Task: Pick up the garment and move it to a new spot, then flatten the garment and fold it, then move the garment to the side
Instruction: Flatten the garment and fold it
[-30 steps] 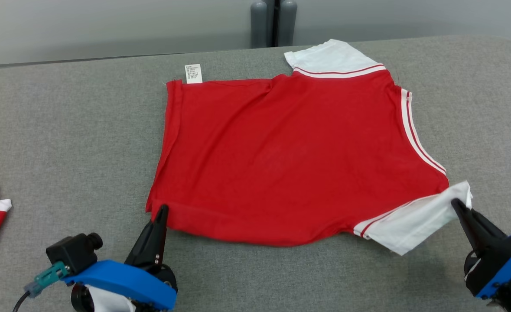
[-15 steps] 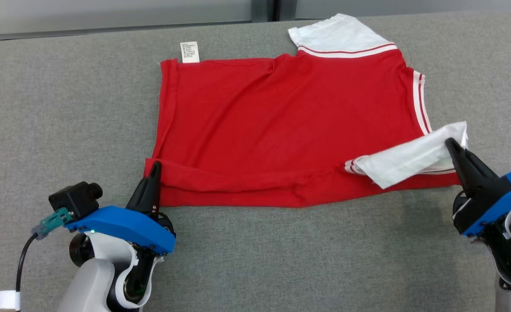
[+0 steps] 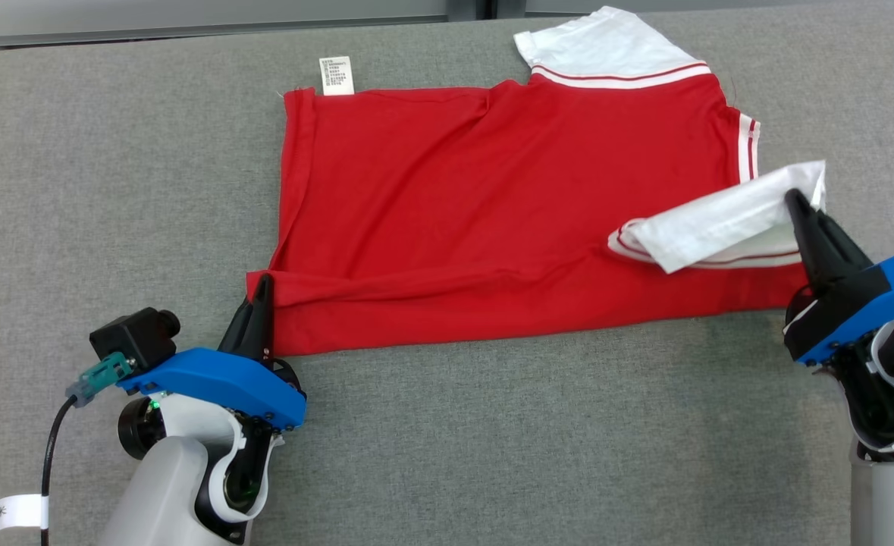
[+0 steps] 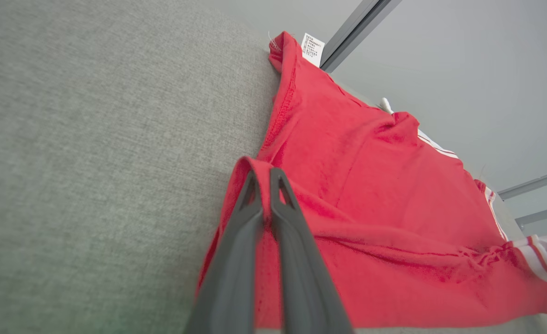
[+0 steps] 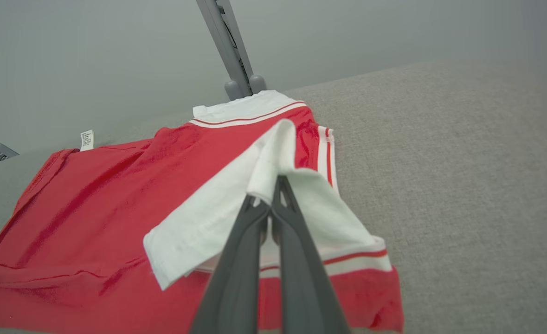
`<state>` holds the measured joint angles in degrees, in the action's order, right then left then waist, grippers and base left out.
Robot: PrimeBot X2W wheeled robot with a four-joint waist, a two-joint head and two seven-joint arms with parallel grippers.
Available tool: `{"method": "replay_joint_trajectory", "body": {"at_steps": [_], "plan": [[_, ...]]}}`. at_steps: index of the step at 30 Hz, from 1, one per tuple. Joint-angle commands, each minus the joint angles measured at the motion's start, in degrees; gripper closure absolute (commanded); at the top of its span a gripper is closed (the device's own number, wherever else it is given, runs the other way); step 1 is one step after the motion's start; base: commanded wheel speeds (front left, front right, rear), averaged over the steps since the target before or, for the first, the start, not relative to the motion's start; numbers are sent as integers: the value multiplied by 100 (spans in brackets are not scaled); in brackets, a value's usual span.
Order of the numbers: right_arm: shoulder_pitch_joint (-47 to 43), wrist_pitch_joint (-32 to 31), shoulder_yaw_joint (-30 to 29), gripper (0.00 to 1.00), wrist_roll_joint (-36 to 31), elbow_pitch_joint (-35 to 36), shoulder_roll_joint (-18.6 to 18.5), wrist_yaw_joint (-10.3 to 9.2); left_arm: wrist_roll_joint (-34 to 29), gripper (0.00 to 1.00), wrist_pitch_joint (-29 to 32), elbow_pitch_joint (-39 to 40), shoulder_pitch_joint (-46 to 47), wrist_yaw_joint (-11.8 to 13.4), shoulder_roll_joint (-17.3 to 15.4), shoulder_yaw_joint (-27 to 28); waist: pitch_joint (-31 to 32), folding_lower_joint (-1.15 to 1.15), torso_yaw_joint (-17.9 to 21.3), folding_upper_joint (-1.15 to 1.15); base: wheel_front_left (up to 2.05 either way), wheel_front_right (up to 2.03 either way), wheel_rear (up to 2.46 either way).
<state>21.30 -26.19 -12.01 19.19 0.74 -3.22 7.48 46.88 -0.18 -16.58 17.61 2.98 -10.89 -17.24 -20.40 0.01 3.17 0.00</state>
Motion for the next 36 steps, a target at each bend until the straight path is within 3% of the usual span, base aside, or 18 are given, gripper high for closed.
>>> {"method": "replay_joint_trajectory", "body": {"at_steps": [1,6,7,8,9,10,17,24,30,36], "plan": [[133,141,-37,100,-71,-57,-32,3,-33,100,-46,-56,76,-6,-19,16,10,-1,-14,0,0,0,0],[209,274,-17,100,-116,-296,-15,3,-38,100,-106,-147,72,-4,21,-3,49,-1,-46,0,0,0,0],[225,308,-5,38,-125,-350,-10,3,-33,100,-111,-169,70,-12,33,-15,64,-1,-55,0,0,0,0],[236,341,7,0,-108,-422,-4,3,-31,75,-116,-194,69,-24,45,-31,84,-1,-65,0,0,0,0],[247,391,39,0,-62,-455,-1,3,-30,53,-132,-218,72,-36,59,-44,103,-1,-74,0,0,0,0],[245,433,59,0,-35,-503,3,3,-29,0,-150,-242,76,-44,72,-56,127,-1,-82,0,0,0,0],[151,777,152,0,61,-646,-17,3,-140,0,-398,-294,-20,-58,42,-82,396,-1,-110,0,0,0,0],[-375,398,-181,0,-97,-751,-35,3,-627,0,-491,-229,-299,169,-259,-317,612,-1,-86,0,0,0,0],[-496,330,-447,0,-481,-897,-2,3,-923,0,-362,-292,-424,315,-382,-564,482,-1,-25,0,0,0,0],[-50,270,-450,0,-856,-1519,24,3,-1221,0,-280,-553,-167,472,-477,-740,160,-1,53,0,0,0,0]]}}
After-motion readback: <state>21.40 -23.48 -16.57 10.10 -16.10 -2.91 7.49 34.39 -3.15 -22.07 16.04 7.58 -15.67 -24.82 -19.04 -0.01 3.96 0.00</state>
